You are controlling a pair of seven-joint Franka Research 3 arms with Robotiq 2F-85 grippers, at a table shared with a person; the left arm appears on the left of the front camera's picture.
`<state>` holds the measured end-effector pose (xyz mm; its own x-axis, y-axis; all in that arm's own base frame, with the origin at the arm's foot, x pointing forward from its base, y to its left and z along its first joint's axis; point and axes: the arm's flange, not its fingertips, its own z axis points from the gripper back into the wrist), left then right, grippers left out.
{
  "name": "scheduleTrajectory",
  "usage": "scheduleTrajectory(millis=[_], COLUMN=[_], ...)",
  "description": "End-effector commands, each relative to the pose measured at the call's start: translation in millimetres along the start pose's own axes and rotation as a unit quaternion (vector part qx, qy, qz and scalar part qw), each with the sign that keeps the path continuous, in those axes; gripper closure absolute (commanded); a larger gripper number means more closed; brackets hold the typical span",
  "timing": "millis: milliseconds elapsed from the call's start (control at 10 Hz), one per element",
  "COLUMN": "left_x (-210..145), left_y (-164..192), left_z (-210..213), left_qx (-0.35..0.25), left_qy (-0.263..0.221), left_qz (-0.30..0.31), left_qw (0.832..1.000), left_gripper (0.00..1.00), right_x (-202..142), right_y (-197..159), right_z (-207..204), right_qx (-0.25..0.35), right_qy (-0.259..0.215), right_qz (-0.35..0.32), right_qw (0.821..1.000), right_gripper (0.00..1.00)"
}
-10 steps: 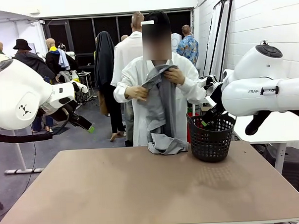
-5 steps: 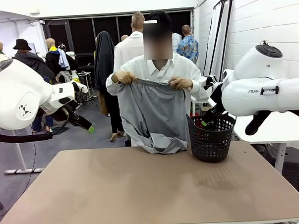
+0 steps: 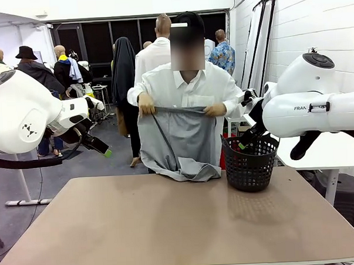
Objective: Fold the training pants.
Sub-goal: Grab both ends of the Training pants handed by a person.
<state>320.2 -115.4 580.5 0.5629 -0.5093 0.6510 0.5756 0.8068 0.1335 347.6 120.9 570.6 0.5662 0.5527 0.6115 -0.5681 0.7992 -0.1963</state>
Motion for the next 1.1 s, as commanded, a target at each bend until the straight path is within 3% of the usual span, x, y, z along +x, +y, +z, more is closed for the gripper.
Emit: scheduleTrajectory(millis=[0, 1000], left_x=[-0.1, -0.1], left_y=[0.4, 0.4], left_z=[-0.6, -0.6], left_qx=[-0.002, -0.002], left_qy=[0.0, 0.0], left_qz=[0.0, 0.0], left_qw=[1.0, 1.0], left_gripper=[0.0, 0.0], right_x=[-0.1, -0.1], right_y=[0.1, 0.1], right_z=[-0.2, -0.2], right_qx=[0.0, 0.0], right_qy=[0.0, 0.0], right_qz=[0.0, 0.0], right_qw=[1.0, 1.0], right_gripper=[0.0, 0.0])
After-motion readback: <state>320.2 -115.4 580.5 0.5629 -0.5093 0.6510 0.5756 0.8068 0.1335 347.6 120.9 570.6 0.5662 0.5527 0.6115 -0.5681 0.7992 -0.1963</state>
